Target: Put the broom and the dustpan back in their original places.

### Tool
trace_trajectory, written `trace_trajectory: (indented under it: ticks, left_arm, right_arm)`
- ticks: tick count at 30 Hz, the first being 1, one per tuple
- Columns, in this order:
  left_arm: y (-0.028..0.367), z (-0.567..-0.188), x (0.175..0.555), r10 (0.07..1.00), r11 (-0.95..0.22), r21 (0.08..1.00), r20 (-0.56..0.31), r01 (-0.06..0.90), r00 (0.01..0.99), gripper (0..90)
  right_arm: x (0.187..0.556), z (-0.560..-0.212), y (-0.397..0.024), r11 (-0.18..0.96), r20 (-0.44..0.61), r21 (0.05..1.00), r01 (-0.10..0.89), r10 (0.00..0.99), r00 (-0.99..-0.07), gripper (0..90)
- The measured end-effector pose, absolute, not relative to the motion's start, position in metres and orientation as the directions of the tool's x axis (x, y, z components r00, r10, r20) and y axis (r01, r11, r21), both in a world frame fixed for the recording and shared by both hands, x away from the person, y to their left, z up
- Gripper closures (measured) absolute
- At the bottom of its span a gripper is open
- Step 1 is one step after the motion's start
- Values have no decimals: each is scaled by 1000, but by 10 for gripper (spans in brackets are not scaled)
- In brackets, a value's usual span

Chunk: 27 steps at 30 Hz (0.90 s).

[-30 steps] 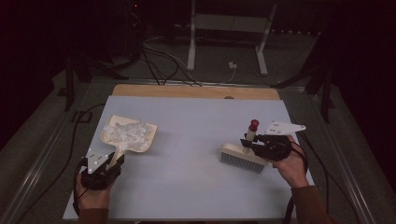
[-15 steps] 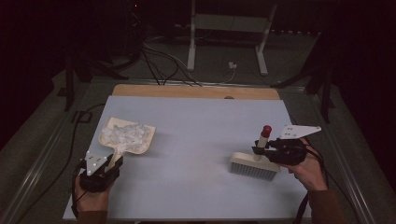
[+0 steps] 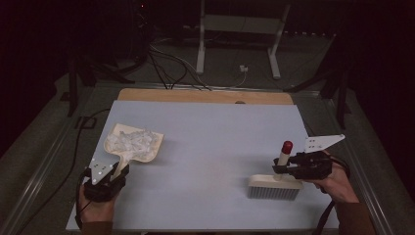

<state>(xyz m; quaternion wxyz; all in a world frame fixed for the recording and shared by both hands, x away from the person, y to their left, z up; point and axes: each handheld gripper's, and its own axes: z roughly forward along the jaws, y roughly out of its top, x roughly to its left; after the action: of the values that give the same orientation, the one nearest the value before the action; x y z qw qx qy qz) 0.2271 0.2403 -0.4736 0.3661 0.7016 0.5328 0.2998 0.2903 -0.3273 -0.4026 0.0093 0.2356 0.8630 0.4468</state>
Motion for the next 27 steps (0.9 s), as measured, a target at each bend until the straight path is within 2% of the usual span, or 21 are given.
trace_trajectory:
  ticks: [6,27]
  left_arm:
    - [239,-475,228,969,-161,831,32,532,244,669]
    - [224,-484,233,983,-134,823,39,552,180,669]
  right_arm:
    - [297,-407,-326,498,182,770,399,428,-885,704]
    - [317,-425,-300,504,55,764,403,571,-819,657]
